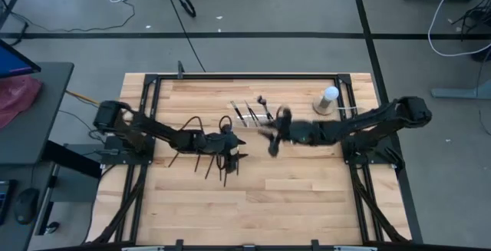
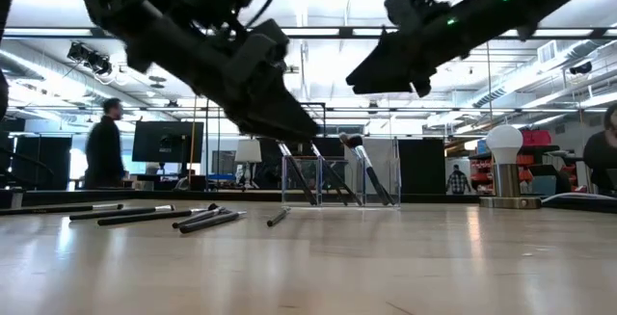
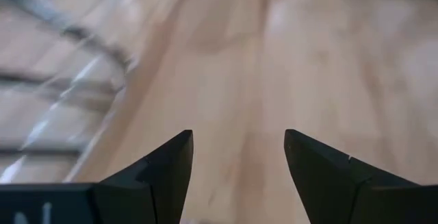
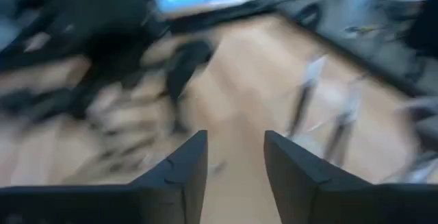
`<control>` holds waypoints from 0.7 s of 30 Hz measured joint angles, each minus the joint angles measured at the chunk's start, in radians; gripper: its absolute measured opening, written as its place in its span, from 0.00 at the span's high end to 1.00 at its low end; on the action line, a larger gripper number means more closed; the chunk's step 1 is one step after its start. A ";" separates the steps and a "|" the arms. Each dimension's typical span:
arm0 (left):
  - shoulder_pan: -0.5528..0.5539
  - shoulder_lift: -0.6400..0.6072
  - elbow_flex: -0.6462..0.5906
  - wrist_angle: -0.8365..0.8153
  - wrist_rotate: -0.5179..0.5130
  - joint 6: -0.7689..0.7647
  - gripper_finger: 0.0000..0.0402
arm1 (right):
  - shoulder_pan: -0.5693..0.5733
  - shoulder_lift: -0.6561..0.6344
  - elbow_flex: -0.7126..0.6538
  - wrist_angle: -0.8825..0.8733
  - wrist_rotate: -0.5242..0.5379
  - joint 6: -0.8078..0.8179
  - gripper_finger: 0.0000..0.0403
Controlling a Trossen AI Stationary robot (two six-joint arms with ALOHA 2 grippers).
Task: Put items in baskets/containers
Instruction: Put the black liner brush into the transparent organizer
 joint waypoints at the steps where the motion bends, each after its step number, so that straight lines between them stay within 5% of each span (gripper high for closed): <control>1: -0.011 -0.035 0.000 -0.077 -0.036 -0.014 0.41 | 0.033 0.008 -0.004 -0.006 0.000 0.000 0.65; 7: -0.138 -0.171 0.001 -0.480 -0.205 -0.199 0.41 | 0.169 0.061 -0.063 0.046 0.005 0.040 0.69; 14: -0.296 -0.139 0.001 -0.823 -0.298 -0.648 0.41 | 0.208 0.105 -0.192 0.322 0.112 0.065 0.72; 21: -0.387 -0.065 -0.016 -0.851 -0.480 -0.958 0.41 | 0.201 0.107 -0.265 0.492 0.134 0.061 0.73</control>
